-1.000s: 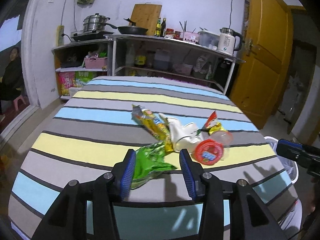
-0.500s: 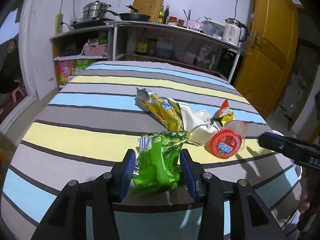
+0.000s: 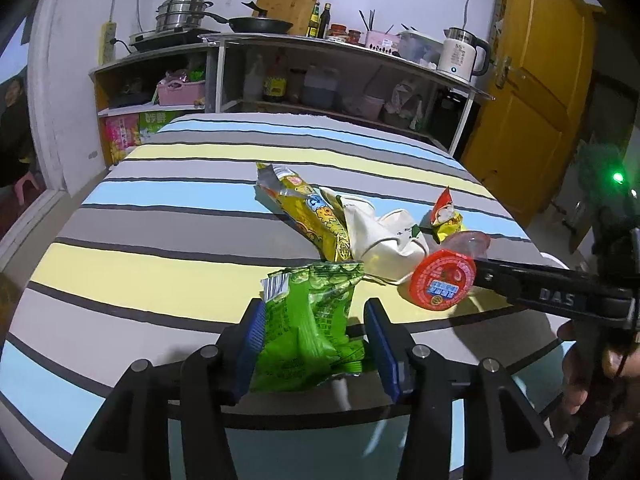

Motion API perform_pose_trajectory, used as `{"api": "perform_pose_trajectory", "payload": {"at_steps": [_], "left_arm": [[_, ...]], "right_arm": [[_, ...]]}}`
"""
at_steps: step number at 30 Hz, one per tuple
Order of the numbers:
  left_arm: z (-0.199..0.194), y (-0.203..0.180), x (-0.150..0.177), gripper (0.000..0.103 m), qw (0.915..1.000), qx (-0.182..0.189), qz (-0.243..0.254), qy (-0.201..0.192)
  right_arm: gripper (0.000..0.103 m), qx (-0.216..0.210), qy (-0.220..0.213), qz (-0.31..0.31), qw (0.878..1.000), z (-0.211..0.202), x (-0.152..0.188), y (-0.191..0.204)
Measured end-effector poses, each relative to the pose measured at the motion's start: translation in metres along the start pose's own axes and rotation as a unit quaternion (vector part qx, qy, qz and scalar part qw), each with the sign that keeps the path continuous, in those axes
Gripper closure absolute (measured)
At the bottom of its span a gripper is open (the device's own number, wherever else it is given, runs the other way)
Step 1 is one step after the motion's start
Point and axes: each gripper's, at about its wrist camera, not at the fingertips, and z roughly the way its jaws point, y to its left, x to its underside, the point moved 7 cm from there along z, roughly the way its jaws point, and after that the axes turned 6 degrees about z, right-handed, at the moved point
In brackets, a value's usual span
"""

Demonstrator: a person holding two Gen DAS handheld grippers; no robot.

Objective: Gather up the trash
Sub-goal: 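Lift the green bag with the left gripper while the right gripper lifts the cup toward the bin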

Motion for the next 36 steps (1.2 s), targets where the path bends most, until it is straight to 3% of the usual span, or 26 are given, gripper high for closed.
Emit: {"api": "perform_pose_trajectory", "payload": {"at_steps": [4, 6, 19, 36], "left_arm": [[0.001, -0.003, 0.0, 0.054, 1.0, 0.002, 0.003, 0.002], [0.0, -0.005, 0.001, 0.061, 1.0, 0.009, 0.003, 0.002], [-0.014, -0.018, 0.002, 0.077, 0.9998, 0.018, 0.0, -0.012], [-0.051, -0.067, -0.012, 0.083, 0.9975, 0.043, 0.036, -0.044]], "right_arm": [[0.065, -0.002, -0.002, 0.001, 1.0, 0.001, -0.004, -0.001], [0.071, 0.0, -0.007, -0.003, 1.0, -0.002, -0.004, -0.002], [0.071, -0.003, -0.039, -0.019, 0.999, -0.034, 0.005, -0.01], [0.071, -0.002, -0.088, -0.006, 0.996, -0.097, 0.02, -0.033]]}}
